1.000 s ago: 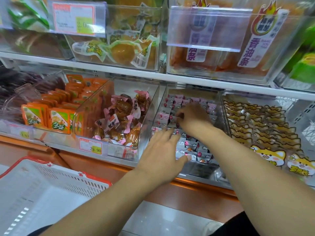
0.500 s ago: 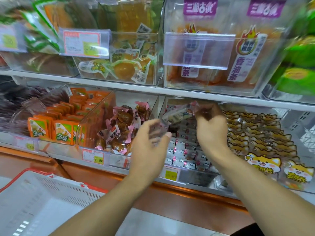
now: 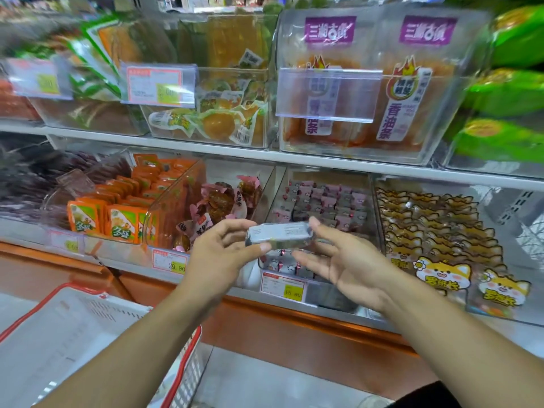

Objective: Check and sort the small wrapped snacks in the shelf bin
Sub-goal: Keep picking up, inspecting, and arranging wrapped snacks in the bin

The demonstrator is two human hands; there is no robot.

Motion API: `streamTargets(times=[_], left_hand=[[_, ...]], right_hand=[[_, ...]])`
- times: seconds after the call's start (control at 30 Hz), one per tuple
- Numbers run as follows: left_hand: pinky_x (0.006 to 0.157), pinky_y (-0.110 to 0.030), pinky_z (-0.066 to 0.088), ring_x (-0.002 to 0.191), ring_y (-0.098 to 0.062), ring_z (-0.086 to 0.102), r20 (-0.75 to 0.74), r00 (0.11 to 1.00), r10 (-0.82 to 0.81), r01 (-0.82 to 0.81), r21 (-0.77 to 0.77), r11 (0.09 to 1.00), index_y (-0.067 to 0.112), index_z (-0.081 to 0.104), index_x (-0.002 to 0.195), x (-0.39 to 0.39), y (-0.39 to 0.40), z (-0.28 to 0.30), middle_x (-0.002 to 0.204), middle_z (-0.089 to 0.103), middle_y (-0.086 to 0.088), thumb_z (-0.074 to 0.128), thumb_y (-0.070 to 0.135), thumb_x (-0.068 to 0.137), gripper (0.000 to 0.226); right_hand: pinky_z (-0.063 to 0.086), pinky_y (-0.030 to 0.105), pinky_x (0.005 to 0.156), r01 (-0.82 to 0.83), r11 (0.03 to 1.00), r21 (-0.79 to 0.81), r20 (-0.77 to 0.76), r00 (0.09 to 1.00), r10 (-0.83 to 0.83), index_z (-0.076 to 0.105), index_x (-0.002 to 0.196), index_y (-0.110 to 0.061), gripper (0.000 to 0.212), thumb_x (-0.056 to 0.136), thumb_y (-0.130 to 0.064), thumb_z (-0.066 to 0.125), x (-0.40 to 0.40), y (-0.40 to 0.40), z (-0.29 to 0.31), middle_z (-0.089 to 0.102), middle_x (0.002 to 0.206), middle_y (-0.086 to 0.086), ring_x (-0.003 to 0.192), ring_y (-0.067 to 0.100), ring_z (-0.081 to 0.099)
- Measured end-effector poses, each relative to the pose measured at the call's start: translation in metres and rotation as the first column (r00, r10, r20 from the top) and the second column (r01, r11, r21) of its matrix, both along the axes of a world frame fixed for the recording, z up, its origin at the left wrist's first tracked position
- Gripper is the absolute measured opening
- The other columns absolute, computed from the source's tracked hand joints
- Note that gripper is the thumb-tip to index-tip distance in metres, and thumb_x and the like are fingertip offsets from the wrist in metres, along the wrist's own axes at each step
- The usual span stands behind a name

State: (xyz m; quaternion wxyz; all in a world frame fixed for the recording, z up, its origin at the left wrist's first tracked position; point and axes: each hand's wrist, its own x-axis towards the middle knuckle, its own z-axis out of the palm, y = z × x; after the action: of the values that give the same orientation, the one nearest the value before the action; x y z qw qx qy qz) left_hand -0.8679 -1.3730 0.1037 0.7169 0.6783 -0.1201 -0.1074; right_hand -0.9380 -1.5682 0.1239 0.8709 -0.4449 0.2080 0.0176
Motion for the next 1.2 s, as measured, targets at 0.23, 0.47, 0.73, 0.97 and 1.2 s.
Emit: streamTargets(times=[0.23,0.47,0.73,0.97,1.2], left_hand=[[0.080,-0.028,0.060,0.100,-0.027,0.075,-0.235,0.967,-0.099,0.060,-0.167,0.984,0.011,0.065,0.117,0.000,-0.004,0.001,0.111,0.076,-0.011,0.085,0.023,0.069,0.053],[0.076,-0.028,0.062,0.094,-0.027,0.076,-0.403,0.904,-0.140,0.025,-0.277,0.961,0.000,0.069,0.114,0.002,-0.004,0.004,0.110,0.075,-0.020,0.076,0.019,0.075,0.043],[0.080,-0.023,0.056,0.098,-0.018,0.074,-0.098,0.992,-0.081,0.074,-0.074,0.995,0.012,0.071,0.111,0.001,-0.001,0.002,0.104,0.078,-0.007,0.079,-0.008,0.076,0.041],[0.078,-0.027,0.061,0.104,-0.024,0.073,-0.197,0.965,-0.175,0.135,-0.202,0.970,0.009,0.064,0.120,0.001,-0.001,0.003,0.114,0.075,-0.008,0.085,0.005,0.062,0.062],[0.072,-0.022,0.059,0.093,-0.023,0.075,-0.145,0.988,-0.052,0.033,-0.127,0.991,0.003,0.071,0.100,0.004,0.000,-0.001,0.102,0.077,-0.015,0.084,0.013,0.061,0.042]], right_hand=[[0.061,0.025,0.073,-0.001,0.997,-0.081,0.094,0.996,0.009,0.058,0.122,0.002,0.033,0.090,0.000,0.066,0.005,-0.005,-0.004,0.075,0.106,0.019,0.097,0.027,0.075],[0.060,0.028,0.083,-0.031,0.929,-0.369,0.161,0.982,0.097,0.069,0.108,-0.010,0.035,0.088,0.016,0.061,-0.002,-0.004,-0.005,0.076,0.110,0.009,0.102,0.023,0.073],[0.061,0.031,0.083,-0.128,0.964,-0.234,0.107,0.982,0.157,0.059,0.125,-0.011,0.048,0.080,-0.016,0.077,0.004,-0.003,-0.007,0.075,0.113,0.014,0.104,0.030,0.073],[0.061,0.030,0.080,-0.052,0.956,-0.289,0.173,0.979,0.106,0.064,0.117,-0.007,0.035,0.085,0.008,0.070,0.005,-0.005,-0.011,0.074,0.112,0.014,0.098,0.027,0.074],[0.054,0.043,0.101,-0.101,0.916,-0.387,0.163,0.971,0.177,0.065,0.113,-0.014,0.047,0.074,0.008,0.079,0.003,-0.004,-0.011,0.071,0.118,0.014,0.111,0.033,0.069]])
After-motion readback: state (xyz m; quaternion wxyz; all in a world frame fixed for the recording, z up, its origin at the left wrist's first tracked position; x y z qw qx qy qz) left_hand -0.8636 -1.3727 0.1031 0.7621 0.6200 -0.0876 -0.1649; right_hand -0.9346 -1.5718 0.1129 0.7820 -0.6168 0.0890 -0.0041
